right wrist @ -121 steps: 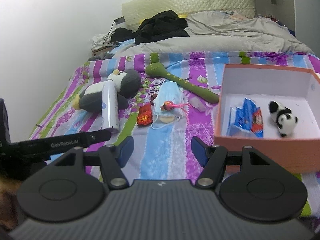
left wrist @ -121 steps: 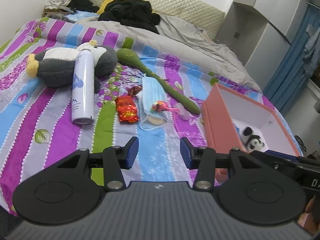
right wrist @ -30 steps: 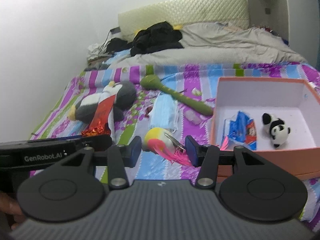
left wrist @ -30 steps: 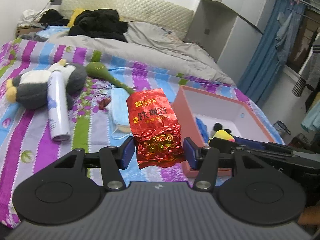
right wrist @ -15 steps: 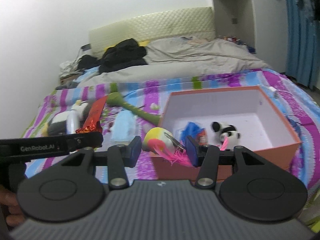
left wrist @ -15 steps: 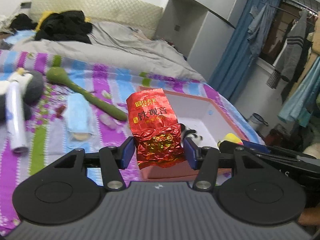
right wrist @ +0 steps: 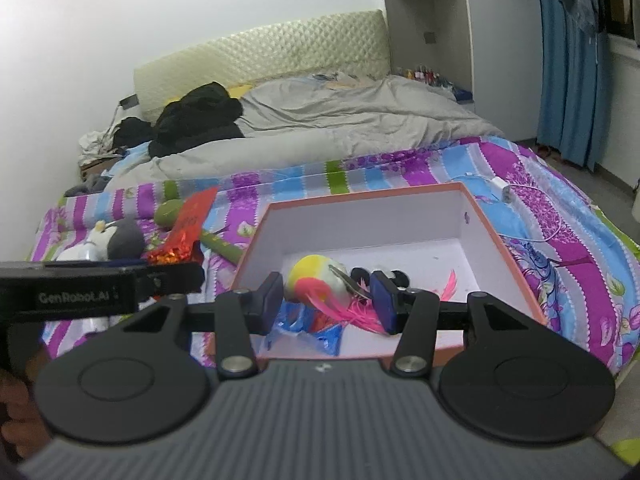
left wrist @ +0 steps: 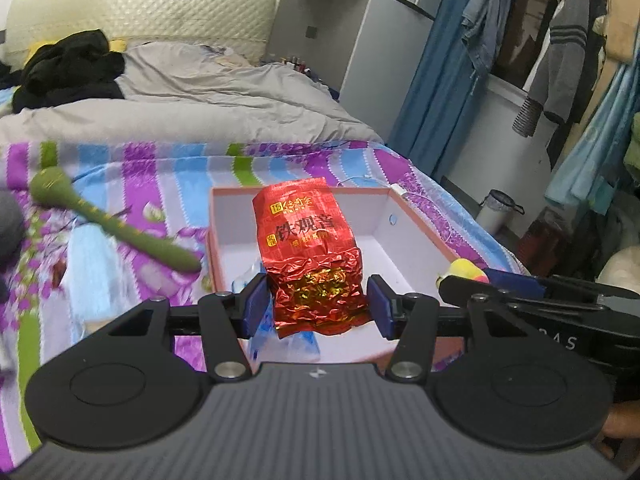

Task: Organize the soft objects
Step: 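Lift and carry the red packet with left tool while right tool carries the feather toy over the box, then open left tool to drop the red packet while right tool drops the feather toy into the box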

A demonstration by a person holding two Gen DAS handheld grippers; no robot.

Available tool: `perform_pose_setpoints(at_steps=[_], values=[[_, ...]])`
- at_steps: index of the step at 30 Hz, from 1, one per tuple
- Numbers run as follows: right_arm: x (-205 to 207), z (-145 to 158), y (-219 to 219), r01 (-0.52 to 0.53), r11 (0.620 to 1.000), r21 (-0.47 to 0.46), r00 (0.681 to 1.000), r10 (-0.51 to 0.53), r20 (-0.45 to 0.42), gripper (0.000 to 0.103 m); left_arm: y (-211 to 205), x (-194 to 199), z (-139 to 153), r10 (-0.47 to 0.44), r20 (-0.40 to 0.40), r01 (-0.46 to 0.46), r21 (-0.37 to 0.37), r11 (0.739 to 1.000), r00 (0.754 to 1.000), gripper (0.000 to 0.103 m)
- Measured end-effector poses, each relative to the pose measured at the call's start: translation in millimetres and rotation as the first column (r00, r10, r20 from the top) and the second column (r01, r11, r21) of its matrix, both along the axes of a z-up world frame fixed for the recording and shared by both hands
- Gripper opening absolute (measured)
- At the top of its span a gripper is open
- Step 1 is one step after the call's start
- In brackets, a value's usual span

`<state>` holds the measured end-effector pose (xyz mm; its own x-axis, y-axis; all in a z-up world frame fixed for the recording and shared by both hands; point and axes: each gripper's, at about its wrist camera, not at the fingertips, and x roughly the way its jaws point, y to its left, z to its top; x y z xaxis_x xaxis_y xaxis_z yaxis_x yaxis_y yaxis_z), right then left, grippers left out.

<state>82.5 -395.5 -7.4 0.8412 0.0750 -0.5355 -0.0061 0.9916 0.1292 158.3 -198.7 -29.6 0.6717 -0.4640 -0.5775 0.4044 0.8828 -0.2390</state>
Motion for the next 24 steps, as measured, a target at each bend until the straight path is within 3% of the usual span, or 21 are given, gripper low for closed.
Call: perform_pose_setpoints(at_steps=[6,13,19,24], values=[[35,-3,-24,0.024,1.000,0.017,0.998,-0.023,-0.062,0.051,-24,52,9,-0.023,-0.044,0.024,0.020,1.000,0.999,0.059],[80,-21,-52,0.035,0.994,0.106,0.974,-0.010,-0.226,0.051,-44,110,0,-0.039,-0.152,0.053,0.088,0.995,0.988,0.059],[104,-39,-61,0.049,0.997,0.055,0.950,-0.030,-0.312,0.051,-52,141,-18,-0.038,-0.253,0.068,0.108,0.992,0.967,0.059],[112,-45,-65,0.041,0.999,0.027,0.938,-0.029,-0.345,0.052,-60,149,-24,-0.040,-0.278,0.082,0.139,0.987,0.960,0.059]])
